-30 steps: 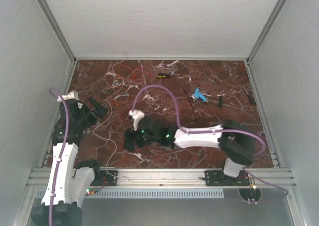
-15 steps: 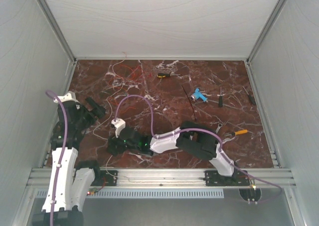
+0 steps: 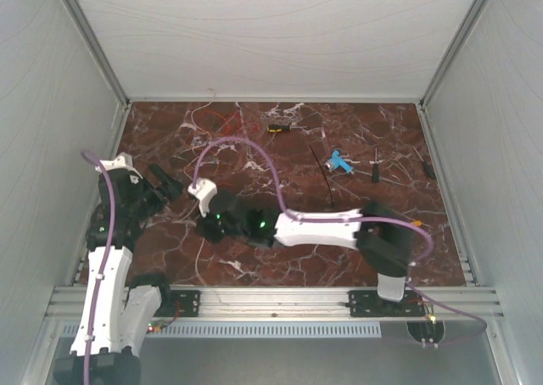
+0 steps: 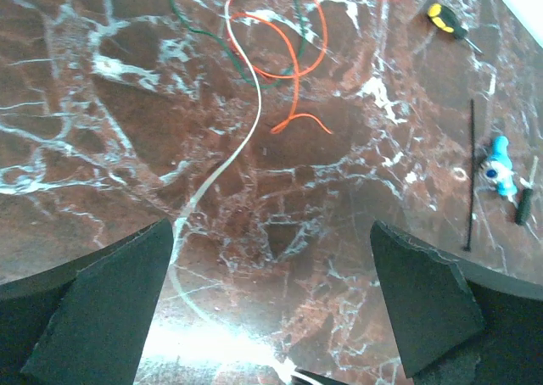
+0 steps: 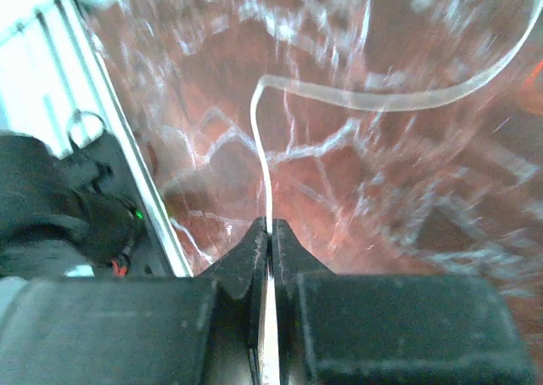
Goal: Zip-tie the wires
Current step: Untie the cable at the center of the board.
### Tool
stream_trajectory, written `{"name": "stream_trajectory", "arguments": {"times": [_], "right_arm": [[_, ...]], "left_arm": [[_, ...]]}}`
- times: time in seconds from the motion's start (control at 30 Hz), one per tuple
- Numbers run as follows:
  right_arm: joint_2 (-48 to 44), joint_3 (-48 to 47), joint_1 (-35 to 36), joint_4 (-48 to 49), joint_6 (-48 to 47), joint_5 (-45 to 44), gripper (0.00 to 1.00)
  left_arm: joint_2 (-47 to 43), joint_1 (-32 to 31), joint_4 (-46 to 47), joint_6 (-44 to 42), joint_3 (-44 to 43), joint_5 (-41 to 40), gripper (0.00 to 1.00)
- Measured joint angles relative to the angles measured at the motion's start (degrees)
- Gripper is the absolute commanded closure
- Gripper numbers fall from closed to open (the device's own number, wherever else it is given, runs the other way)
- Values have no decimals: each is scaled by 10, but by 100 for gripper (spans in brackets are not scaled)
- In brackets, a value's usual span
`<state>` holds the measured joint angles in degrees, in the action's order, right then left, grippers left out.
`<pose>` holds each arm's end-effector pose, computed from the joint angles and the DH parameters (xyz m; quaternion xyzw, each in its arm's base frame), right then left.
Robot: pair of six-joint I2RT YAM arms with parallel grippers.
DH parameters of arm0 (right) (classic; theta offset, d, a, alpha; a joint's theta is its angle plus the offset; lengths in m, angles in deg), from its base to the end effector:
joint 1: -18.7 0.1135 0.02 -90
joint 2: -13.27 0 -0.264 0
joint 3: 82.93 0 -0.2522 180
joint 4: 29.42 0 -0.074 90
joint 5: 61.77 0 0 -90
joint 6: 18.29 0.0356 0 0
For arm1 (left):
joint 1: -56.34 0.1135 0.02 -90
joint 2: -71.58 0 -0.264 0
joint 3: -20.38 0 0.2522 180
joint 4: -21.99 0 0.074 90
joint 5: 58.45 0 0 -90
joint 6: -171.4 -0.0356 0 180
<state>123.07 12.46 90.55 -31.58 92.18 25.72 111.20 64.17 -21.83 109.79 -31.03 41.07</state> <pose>0.1370 0.4128 0.2042 -0.3600 0.7745 0.3619 0.3735 0.1554 0.0154 0.2755 -0.2328 0.8410 -0.1576 0.4622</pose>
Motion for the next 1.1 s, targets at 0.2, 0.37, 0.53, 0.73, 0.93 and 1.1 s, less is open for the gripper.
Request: {"name": "stream_trajectory", "arguments": {"times": [0.2,0.37,0.53,0.73,0.93,1.1], "right_arm": [[-155,-137,-37,-189,-101,-20,100],[-199,-266,-106,-298,-133,-22,100],[-196,-382,-173,-376,-141,-23,100],[-137,-583,-228,-416,-141,-4,100],[-94,-681,-237,-399,-141,0,100],[-93,-681,-239,-386,-137,3,100]], "left_arm": [[28,0,23,3,-16,63,0],[65,0,81,9,-22,145,0],[67,0,215,35,15,192,0],[102,-45,392,52,68,188,0],[159,-168,563,-4,103,118,1],[259,-184,681,-52,97,93,6]]}}
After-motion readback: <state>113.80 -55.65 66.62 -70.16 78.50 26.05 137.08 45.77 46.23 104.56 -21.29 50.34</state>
